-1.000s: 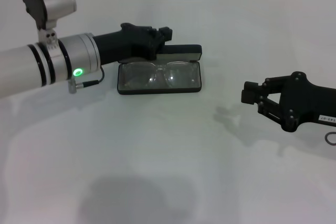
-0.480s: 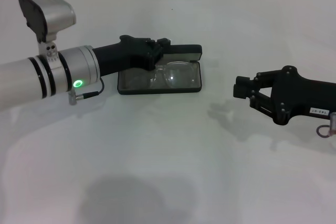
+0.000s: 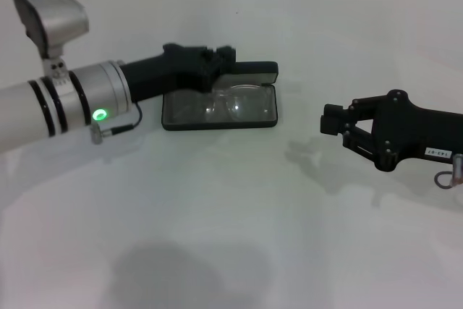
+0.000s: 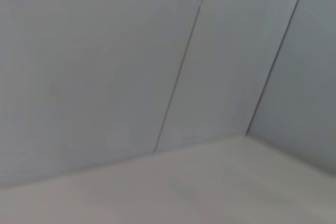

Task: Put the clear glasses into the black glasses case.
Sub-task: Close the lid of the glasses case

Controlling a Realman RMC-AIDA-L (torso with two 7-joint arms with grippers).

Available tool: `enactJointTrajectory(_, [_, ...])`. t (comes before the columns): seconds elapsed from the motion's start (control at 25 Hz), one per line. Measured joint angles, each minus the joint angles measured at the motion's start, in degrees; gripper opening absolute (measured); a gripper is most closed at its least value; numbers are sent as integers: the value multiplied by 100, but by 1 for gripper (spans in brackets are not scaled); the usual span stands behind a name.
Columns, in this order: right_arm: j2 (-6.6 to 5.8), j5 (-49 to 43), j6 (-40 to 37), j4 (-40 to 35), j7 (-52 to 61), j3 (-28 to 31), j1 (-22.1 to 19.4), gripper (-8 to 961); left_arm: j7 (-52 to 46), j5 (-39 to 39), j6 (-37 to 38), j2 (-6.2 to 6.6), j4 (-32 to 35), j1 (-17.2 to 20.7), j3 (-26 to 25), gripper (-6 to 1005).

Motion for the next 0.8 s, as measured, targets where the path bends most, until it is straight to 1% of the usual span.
enactJointTrajectory(0.12, [0,-1,0,0,0,-7,3,127,-6,-154,122,8,177,39,2,58])
enactJointTrajectory(0.24, [0,-1,0,1,0,-12,20,127,-89,-152,-48,23,258,-20,3,59])
enactJointTrajectory(0.36, [0,-1,-1,1,6,-31,35,128,-436,99,-520,37,268,-161,4,59])
enactJointTrajectory(0.48, [4,-1,-2,0,16,-43,36,128,-732,434,-810,38,275,-259,5,59])
enactJointTrajectory(0.64, [7,-1,-2,0,22,-46,36,127,-824,659,-884,27,237,-256,20,60])
enactJointTrajectory(0.8, [9,-1,56,0,22,-50,52,127,-809,647,-942,10,180,-202,232,60])
